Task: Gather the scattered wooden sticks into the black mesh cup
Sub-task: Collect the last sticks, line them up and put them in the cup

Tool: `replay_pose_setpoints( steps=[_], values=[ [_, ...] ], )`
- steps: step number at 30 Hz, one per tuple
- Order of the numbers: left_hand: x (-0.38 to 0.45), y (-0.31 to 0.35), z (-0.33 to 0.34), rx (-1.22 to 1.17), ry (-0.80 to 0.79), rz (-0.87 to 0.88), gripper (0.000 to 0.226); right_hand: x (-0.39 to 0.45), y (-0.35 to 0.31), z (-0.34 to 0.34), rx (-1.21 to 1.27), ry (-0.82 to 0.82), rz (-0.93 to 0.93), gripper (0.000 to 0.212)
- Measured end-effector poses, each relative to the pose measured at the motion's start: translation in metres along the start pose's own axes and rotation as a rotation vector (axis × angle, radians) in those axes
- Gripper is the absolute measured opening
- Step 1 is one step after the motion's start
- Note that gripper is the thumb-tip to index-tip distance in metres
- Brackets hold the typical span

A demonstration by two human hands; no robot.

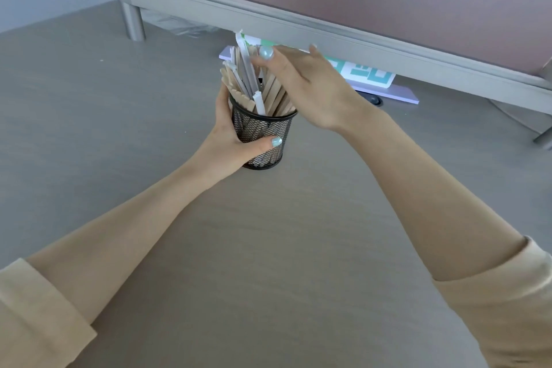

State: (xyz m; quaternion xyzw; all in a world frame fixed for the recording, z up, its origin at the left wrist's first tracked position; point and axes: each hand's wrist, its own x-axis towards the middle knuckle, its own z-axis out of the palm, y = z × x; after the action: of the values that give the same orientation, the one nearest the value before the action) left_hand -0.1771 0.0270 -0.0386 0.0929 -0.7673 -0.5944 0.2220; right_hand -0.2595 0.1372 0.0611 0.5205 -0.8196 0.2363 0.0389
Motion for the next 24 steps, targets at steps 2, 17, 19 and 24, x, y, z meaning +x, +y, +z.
replay_pose_setpoints(
  steps=[2,17,19,24],
  values=[
    [0.0,0.0,-0.001,0.002,0.007,-0.028,0.093,-0.006,0.0,-0.007,0.168,0.06,0.028,0.043],
    [-0.009,0.009,0.006,-0.066,-0.127,-0.13,0.069,-0.088,-0.019,0.069,1.106,0.093,0.55,0.058],
    [-0.002,0.012,0.008,-0.062,-0.138,-0.154,0.056,-0.084,-0.014,0.068,1.093,0.138,0.489,0.052],
    [0.018,0.009,0.024,0.085,-0.082,-0.392,0.051,-0.078,0.015,0.059,0.932,0.103,0.377,0.072]
  ],
)
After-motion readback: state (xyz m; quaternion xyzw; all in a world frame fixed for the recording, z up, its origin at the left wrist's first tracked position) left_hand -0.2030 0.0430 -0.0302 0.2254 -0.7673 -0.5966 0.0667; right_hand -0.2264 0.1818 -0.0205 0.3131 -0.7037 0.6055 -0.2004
